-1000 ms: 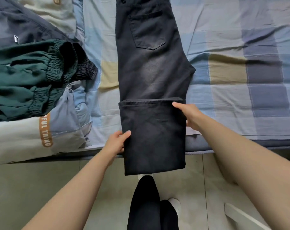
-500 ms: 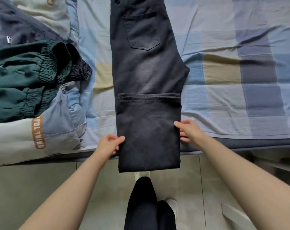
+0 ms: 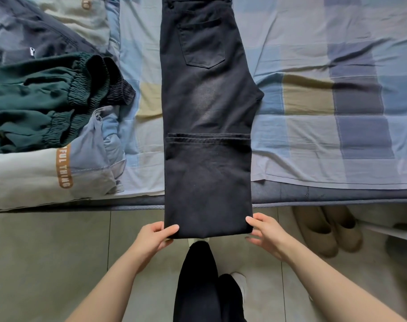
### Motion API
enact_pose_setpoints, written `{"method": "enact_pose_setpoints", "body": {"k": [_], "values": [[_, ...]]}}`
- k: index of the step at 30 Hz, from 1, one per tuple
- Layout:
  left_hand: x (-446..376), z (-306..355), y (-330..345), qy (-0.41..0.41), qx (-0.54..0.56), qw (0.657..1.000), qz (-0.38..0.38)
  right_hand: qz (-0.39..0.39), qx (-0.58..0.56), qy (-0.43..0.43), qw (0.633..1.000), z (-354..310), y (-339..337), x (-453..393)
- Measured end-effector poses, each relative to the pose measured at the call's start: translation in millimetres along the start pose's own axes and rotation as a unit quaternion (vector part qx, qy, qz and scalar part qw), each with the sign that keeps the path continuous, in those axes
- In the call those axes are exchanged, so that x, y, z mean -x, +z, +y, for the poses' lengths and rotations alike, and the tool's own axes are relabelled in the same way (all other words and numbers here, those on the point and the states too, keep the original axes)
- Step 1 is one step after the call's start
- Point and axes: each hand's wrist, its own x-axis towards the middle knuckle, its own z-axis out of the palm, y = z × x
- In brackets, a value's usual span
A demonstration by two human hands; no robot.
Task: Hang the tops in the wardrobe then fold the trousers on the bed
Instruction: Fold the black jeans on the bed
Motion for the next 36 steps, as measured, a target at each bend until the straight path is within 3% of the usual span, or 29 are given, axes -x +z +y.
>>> {"method": "enact_pose_setpoints", "body": {"k": [5,9,13,19,24,36], "values": [[20,-2,0,0.002,0.092,0.996,0.011,0.051,0.021,-0.031,0.998,3,5,16],[29,27,4,0.025,0.117,0.993,0.026,0.049,0.059,-0.001,0.997,-26,6,23],[37,78,12,0.025,0.084,0.996,0.002,0.095,0.184,0.009,0.978,-96,-10,8],[41,153,11,0.025,0.104,0.99,-0.09,0.186,0.11,-0.115,0.97,-238,-27,-38],[11,204,6,0.028,0.053,0.996,-0.068,0.215,0.132,-0.151,0.956,-312,-23,-88],[-36,248,0,0.014,0.054,0.994,-0.096,0.184,0.215,-0.169,0.944,-352,-5,-137]]}}
